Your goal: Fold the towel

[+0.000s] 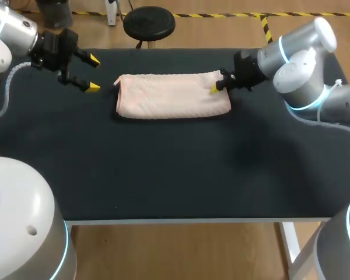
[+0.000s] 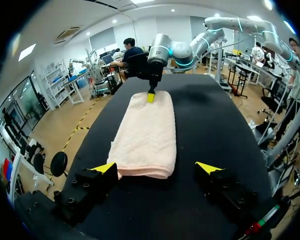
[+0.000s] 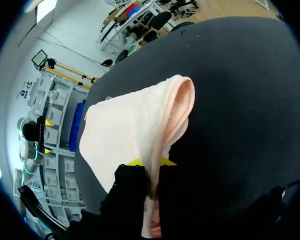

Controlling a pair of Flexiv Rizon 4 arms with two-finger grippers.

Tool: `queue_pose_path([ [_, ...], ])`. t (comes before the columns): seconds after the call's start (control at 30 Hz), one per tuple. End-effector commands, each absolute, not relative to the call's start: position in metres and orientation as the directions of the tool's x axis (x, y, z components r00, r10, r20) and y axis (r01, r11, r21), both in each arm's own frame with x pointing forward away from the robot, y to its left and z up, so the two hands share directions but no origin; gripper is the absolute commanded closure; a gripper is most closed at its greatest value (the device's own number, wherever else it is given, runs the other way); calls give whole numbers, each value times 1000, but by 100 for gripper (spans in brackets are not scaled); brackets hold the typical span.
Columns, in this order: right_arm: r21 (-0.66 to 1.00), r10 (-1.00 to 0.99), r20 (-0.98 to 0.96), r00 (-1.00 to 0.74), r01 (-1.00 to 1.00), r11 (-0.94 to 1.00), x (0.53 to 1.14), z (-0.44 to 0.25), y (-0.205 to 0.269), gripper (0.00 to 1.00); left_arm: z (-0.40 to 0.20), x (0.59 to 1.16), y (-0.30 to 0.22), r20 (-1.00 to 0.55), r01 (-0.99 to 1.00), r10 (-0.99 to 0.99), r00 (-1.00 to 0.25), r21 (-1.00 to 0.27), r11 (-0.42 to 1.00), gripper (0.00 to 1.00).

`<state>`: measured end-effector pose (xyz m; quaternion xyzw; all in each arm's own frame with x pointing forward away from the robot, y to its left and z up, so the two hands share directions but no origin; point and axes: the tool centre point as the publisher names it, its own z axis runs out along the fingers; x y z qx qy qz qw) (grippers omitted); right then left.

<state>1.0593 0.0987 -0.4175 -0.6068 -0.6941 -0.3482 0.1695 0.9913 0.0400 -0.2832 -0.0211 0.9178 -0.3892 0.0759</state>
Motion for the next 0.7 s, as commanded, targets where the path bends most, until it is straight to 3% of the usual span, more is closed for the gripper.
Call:
queue_pose_path([
  [0.03,285,756,618,-216,958,40,1063,-400,110,100,-284,991,41,-125,22,-98,-987,-719,694,0],
  [0.3,323,794,542,-274,941,104,1072,-373,164,100,-284,991,41,-125,22,-98,-987,-719,694,0],
  [0.7,331,815,439,-378,911,245,1070,-354,294,100,-284,991,41,-125,22,-98,-987,-719,694,0],
])
